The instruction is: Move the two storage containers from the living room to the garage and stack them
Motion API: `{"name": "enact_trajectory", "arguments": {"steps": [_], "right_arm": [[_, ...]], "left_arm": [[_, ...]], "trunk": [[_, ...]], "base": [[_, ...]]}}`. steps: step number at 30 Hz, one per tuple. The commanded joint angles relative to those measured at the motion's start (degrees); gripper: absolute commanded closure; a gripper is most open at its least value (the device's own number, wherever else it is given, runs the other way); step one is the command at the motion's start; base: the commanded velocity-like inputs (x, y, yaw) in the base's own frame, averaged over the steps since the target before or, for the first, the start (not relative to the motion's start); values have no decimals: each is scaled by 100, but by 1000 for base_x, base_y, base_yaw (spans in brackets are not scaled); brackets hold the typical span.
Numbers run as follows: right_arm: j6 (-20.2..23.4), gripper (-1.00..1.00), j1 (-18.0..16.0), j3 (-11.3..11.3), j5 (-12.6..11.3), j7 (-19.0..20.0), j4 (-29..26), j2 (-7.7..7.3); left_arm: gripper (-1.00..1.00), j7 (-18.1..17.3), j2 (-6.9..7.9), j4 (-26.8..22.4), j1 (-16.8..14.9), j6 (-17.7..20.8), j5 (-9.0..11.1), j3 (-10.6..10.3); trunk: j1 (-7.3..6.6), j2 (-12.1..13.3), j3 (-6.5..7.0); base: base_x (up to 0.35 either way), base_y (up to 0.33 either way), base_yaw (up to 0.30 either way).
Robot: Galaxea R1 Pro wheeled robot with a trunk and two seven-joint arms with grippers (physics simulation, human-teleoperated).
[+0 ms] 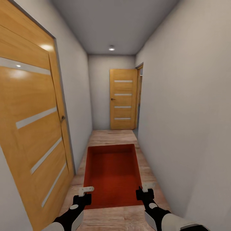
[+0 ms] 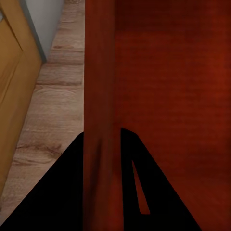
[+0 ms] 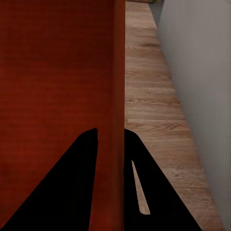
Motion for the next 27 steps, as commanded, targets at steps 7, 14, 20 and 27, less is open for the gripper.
{"name": "enact_trajectory", "arguments": {"steps": [7, 14, 20, 27], "right_arm": [[14, 100, -7, -331, 93, -25, 14, -23], [14, 100, -7, -331, 93, -25, 14, -23], [14, 100, -7, -331, 93, -25, 14, -23], [14, 100, -7, -331, 93, -25, 14, -23]], "left_arm": [[100, -106, 114, -15, -3, -273, 10, -173], [100, -106, 114, -15, -3, -273, 10, -171], [100, -106, 114, -15, -3, -276, 10, -173], [100, -106, 114, -15, -3, -277, 10, -173]], "trunk": [[4, -7, -9], [4, -7, -9], [4, -7, -9], [4, -7, -9]], "base": [[324, 0, 0], [324, 0, 0], [324, 0, 0], [324, 0, 0]]}}
